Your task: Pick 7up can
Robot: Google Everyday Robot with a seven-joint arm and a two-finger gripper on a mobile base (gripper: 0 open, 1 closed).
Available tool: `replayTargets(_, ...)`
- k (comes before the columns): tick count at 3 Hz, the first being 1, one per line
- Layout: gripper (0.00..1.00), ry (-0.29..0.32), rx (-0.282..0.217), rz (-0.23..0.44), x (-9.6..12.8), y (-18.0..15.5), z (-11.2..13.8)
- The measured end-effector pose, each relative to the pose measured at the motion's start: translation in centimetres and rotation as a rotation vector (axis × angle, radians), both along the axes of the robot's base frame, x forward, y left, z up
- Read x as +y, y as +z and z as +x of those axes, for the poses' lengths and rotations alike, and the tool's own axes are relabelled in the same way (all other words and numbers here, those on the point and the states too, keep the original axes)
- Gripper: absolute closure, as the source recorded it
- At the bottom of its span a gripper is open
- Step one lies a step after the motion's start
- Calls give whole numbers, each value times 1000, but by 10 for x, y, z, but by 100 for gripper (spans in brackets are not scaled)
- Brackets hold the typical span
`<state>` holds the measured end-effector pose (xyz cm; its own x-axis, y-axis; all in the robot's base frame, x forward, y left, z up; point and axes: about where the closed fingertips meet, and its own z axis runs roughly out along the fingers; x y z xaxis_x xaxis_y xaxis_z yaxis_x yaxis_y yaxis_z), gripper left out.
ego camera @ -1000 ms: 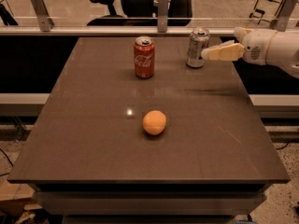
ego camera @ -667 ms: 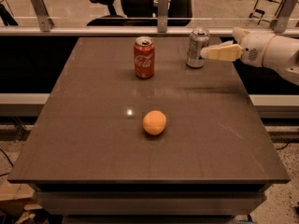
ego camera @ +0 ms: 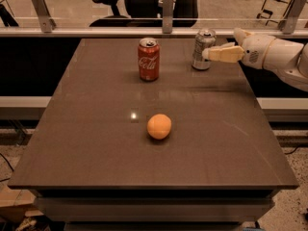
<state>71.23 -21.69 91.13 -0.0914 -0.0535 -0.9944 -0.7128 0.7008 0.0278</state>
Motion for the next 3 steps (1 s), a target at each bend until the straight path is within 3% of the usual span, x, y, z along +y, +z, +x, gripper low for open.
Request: replayTargets(3,0,86,-23,-14,38,-5,26)
